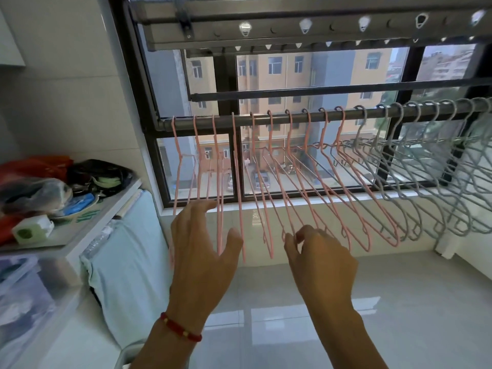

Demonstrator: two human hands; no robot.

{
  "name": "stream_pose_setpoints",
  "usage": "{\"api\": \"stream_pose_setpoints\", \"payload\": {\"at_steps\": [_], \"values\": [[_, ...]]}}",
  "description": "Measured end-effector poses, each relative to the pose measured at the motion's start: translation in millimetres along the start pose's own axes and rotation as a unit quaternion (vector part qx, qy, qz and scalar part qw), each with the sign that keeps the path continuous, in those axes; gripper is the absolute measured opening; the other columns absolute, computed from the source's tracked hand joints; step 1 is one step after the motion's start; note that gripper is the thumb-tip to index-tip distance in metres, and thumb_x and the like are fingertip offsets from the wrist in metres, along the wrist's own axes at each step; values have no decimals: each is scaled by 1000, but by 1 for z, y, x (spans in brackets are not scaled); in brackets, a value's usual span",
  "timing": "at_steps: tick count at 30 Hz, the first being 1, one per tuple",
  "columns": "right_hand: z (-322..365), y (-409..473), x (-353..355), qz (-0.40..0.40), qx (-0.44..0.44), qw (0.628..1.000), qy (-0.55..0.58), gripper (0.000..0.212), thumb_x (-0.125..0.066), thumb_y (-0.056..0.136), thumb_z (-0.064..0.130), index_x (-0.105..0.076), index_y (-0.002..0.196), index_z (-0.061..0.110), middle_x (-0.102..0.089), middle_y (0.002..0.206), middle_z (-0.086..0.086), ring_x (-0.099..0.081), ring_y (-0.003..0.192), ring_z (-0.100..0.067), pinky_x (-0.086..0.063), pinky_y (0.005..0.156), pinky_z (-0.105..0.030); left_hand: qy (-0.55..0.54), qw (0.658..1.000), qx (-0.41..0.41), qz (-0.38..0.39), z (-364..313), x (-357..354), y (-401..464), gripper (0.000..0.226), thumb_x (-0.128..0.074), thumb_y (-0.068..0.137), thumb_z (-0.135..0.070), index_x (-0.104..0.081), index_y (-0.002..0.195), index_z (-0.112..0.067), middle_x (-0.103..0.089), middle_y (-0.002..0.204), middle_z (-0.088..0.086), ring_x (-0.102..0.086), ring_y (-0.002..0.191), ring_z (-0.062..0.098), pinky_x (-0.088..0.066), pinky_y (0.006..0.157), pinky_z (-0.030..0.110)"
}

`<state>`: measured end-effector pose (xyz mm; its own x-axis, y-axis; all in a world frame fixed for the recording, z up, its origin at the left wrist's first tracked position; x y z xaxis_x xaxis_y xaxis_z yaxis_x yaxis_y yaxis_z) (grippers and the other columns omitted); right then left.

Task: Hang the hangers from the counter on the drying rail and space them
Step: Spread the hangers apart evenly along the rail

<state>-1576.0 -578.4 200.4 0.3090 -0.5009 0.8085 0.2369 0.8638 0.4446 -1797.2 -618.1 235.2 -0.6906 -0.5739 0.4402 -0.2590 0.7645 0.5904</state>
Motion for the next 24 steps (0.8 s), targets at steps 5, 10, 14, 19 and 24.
{"api": "stream_pose_setpoints", "payload": {"at_steps": [5,10,14,19,24], "values": [[5,-3,2,-8,23,1000,13,32,-46,100,52,-69,105,31,-69,88,11,-53,61,-5,-23,49,-12,14,1000,-8,-6,-7,-7,0,55,-55,81,-44,-51,132,-24,-51,141,-4,-37,132,11,-39,112,46],[4,-3,1,2,29,999,15,34,-44,100,54,-68,108,32,-69,91,11,-54,63,-6,-25,51,-13,75,995,-53,-34,-18,-7,-1,57,-47,82,-52,-57,128,-19,-50,145,7,-37,140,24,-39,112,59],[-2,-4,5,-16,21,999,42,37,-45,97,57,-68,112,32,-72,100,11,-62,71,-5,-36,60,-18,198,966,-165,-34,-43,-29,-7,36,-56,85,-46,-71,103,-18,-55,144,16,-36,145,37,-35,113,65],[-9,-2,7,-16,11,996,82,40,-43,97,60,-67,115,34,-72,105,12,-61,73,-4,-38,64,-17,299,933,-199,2,-52,-65,-6,31,-72,80,-52,-76,88,-22,-48,154,17,-25,152,38,-22,118,68],[-17,1,5,4,5,996,94,41,-42,95,62,-64,117,36,-70,109,14,-61,77,-5,-39,68,-16,344,918,-198,3,-52,-78,-7,46,-63,82,-65,-79,84,-22,-42,159,16,-19,155,37,-16,121,68]]}}
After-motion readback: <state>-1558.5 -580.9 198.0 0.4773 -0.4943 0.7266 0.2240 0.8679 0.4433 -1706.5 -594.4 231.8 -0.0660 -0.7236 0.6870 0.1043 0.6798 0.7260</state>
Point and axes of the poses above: each hand's wrist, its own y-axis towards the middle knuckle, its own x-axis out of the back of the hand, z = x × y, the point moved 10 cm from there along y, towards the middle knuckle
